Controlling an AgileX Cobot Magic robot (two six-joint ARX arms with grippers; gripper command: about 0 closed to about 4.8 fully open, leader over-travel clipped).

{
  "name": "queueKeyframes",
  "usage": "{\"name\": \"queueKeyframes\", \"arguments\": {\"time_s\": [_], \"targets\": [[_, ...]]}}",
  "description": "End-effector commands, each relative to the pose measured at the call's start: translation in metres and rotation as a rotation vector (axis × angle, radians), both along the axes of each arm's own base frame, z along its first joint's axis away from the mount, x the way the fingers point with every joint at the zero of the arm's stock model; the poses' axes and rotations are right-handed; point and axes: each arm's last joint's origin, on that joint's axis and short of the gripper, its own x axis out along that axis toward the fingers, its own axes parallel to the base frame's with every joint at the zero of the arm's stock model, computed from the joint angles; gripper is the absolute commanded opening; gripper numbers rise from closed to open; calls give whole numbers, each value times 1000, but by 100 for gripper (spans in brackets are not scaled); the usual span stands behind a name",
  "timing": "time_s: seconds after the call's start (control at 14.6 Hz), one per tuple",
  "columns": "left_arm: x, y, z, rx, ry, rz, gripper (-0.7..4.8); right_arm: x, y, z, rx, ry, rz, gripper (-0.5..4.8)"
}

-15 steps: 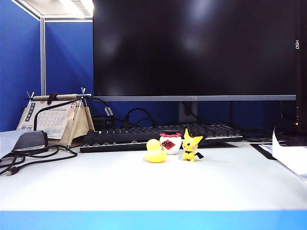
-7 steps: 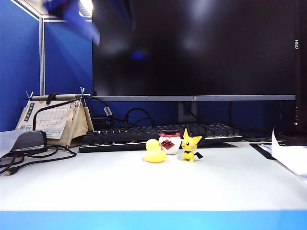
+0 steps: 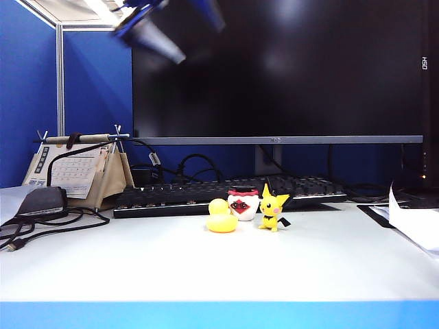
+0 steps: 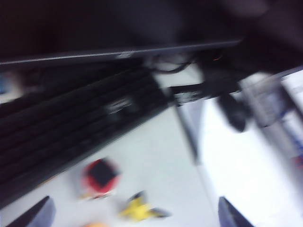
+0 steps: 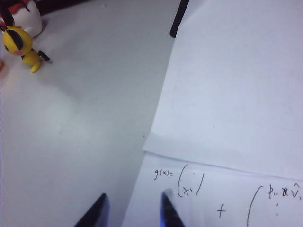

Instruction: Pick up the doll with a different color than the other dolls and place it near you.

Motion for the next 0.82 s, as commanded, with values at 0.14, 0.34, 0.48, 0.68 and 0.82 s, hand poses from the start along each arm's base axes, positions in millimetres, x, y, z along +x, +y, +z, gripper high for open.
{"name": "queueKeyframes", "arguments": {"time_s": [0.14,0.34,0.48,0.68,0.82], "targets": [[17,-41,-14,-44,91,-83,479,0,0,1,9,-15,-4,144],[27,-61,-53,18,200,-111,479,0,0,1,10,-15,-3,144],[36,-67,-78,59,269,-105,479,0,0,1,10,-14,-1,144],[47,-72,-105,101,306,-81,479,0,0,1,10,-14,-1,144],[54,-75,-125,137,338,-65,479,0,0,1,10,-14,0,144]]}}
